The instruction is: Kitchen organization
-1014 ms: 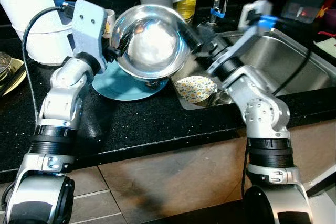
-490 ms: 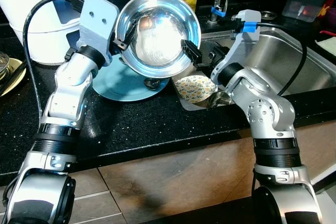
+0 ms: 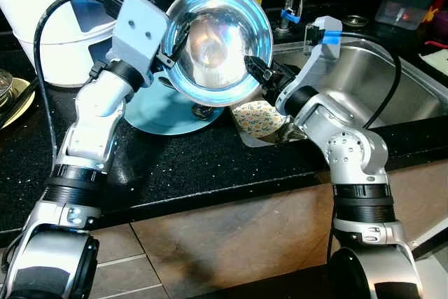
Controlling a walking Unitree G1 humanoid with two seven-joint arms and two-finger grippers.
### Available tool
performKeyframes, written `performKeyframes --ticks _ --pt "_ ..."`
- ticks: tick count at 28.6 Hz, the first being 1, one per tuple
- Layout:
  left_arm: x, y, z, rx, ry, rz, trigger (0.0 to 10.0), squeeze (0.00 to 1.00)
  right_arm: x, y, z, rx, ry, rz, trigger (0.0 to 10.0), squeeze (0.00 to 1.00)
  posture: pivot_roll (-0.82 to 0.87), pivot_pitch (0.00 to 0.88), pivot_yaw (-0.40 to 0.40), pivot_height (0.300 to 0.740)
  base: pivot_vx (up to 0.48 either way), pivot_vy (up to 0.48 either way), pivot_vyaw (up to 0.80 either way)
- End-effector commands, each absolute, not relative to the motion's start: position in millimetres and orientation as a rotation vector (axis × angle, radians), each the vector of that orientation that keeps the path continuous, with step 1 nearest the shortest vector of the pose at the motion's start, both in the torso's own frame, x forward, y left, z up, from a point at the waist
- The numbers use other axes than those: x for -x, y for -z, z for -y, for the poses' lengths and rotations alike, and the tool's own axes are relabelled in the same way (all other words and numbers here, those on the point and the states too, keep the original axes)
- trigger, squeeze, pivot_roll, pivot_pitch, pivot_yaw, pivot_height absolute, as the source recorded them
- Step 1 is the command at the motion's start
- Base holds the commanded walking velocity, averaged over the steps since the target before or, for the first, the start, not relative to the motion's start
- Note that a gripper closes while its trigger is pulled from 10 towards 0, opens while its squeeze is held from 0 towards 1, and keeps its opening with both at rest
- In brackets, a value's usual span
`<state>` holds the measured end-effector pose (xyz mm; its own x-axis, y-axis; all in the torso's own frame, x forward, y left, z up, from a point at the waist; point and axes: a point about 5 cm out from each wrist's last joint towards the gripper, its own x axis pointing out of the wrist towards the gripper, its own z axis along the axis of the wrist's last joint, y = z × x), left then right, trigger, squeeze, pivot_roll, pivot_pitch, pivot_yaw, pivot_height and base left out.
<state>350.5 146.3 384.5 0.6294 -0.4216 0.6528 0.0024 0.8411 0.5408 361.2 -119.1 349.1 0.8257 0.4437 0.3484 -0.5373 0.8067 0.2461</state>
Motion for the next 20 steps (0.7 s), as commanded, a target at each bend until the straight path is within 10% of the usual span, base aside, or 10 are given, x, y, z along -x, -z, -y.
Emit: performKeyframes --ticks 1,13,14,15,16,20 --pt "-341.9 -400.8 -151.4 -0.545 0.229 0.951 0.0 0.00 -363.5 -342.8 123.4 -0.365 -0.513 0.250 0.0 0.00 0.01 0.175 0.028 0.740 0.000 0.000 0.00" --pt "-340.9 -402.7 -148.9 -0.576 0.235 0.987 0.0 0.00 -362.3 -342.9 124.6 -0.423 -0.516 0.249 0.0 0.00 0.01 0.174 0.029 0.740 0.000 0.000 0.00" --pt "-341.7 -402.4 -149.1 -0.574 0.233 0.981 2.9 0.37 -362.5 -343.8 124.8 -0.432 -0.514 0.254 0.0 0.00 0.01 0.173 0.028 0.740 0.000 0.000 0.00" --pt "-341.7 -402.4 -149.1 -0.574 0.233 0.981 2.9 0.37 -362.5 -343.8 124.8 -0.432 -0.514 0.254 0.0 0.00 0.01 0.173 0.028 0.740 0.000 0.000 0.00" --pt "-342.3 -402.1 -149.0 -0.566 0.239 0.976 10.0 1.00 -362.6 -344.7 125.2 -0.442 -0.512 0.259 0.0 0.00 0.01 0.173 0.028 0.740 0.000 0.000 0.00" --pt "-343.4 -401.5 -146.6 -0.497 0.285 0.967 10.0 1.00 -363.0 -347.8 127.5 -0.467 -0.500 0.275 0.0 0.00 0.01 0.173 0.028 0.740 0.000 0.000 0.00"
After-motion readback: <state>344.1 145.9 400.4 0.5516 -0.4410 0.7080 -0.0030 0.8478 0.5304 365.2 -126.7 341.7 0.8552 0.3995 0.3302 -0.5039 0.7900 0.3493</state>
